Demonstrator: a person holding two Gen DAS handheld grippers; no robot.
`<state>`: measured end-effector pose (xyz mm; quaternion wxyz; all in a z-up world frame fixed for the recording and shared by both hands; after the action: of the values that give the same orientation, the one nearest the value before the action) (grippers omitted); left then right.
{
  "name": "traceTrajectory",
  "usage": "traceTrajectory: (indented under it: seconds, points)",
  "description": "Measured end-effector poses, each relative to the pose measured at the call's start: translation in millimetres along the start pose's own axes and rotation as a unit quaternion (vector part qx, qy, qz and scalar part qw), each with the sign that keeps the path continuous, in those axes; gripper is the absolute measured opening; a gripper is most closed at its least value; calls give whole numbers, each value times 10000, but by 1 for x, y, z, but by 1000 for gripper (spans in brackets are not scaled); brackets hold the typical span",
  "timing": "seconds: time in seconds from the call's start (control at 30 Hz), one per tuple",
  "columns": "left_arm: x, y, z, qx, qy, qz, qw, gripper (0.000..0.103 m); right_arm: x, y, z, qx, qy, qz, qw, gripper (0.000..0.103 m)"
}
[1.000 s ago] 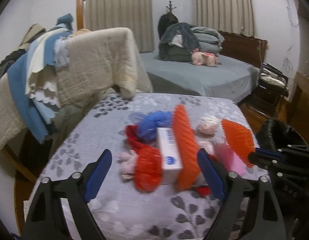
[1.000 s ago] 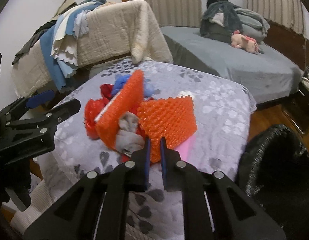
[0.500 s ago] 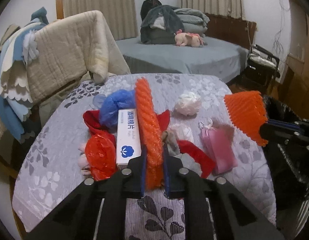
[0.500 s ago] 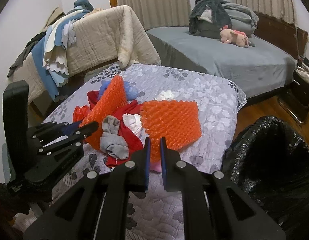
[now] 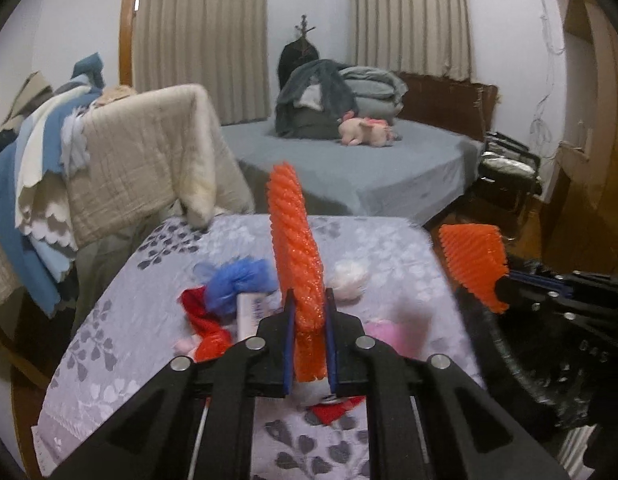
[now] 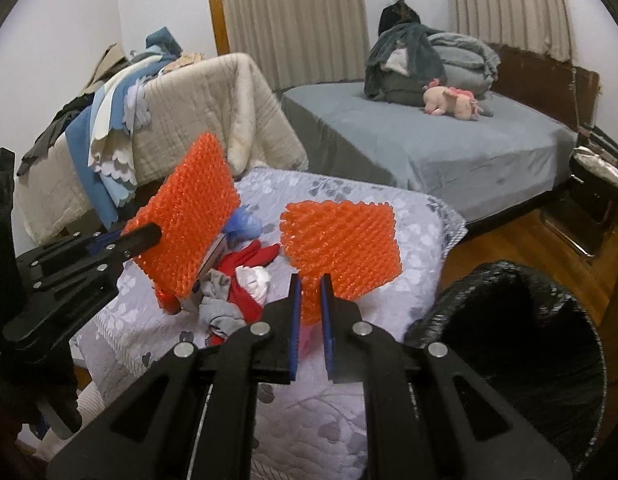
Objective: Collect trash
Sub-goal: 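Grasp the orange foam net sheet with the right tool while the left tool grasps the orange foam strip, then carry both orange foam nets over the black trash bin and open both tools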
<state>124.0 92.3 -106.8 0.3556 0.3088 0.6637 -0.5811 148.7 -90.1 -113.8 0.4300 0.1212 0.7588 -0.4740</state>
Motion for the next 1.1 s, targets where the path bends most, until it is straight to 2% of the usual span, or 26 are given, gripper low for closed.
traceTrajectory:
  seconds: [0.2, 0.37, 0.67, 0.87, 0.9, 0.93, 1.0, 1.03, 1.07, 1.1]
  points:
    - [-6, -8, 47, 621, 252, 28, 9977, 12, 7, -32, 28, 375, 215, 111, 9990, 9]
    - [-7, -10, 94, 1124, 538, 55, 9922, 12, 23, -60, 65, 810, 531, 161, 9952, 9]
    - [0, -7, 181, 2007, 950, -96, 9750, 12, 62, -98, 132, 1471, 1070, 108, 9833, 9]
    - [8, 3, 222, 2339, 1147, -277, 9651, 13, 86, -105, 157, 1705, 1294, -34, 9768, 9]
    - [10, 5, 228, 2409, 1167, -318, 9630, 13, 88, -104, 159, 1728, 1311, -59, 9762, 12]
    - [11, 8, 232, 2459, 1199, -366, 9611, 14, 90, -103, 160, 1767, 1333, -85, 9752, 12]
    - [13, 10, 235, 2482, 1208, -406, 9603, 25, 95, -103, 166, 1816, 1410, -115, 9731, 15]
    - [14, 11, 235, 2496, 1193, -424, 9600, 37, 96, -102, 167, 1828, 1433, -126, 9726, 15]
    - [15, 11, 233, 2466, 1162, -425, 9612, 44, 97, -102, 169, 1856, 1444, -133, 9719, 18]
    - [16, 11, 230, 2451, 1146, -425, 9618, 45, 97, -102, 170, 1880, 1451, -139, 9713, 24]
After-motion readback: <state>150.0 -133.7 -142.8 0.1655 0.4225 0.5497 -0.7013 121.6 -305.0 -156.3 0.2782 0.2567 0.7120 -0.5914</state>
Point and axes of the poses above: each gripper's, at about its wrist camera, not at the fingertips, and y roughly the way its jaws point, z to its right, x to its underside, the point moved 2 cm from there along y, roughly the way its jaws point, and after that the axes turned 8 degrees about -x, right-handed, at the moved point
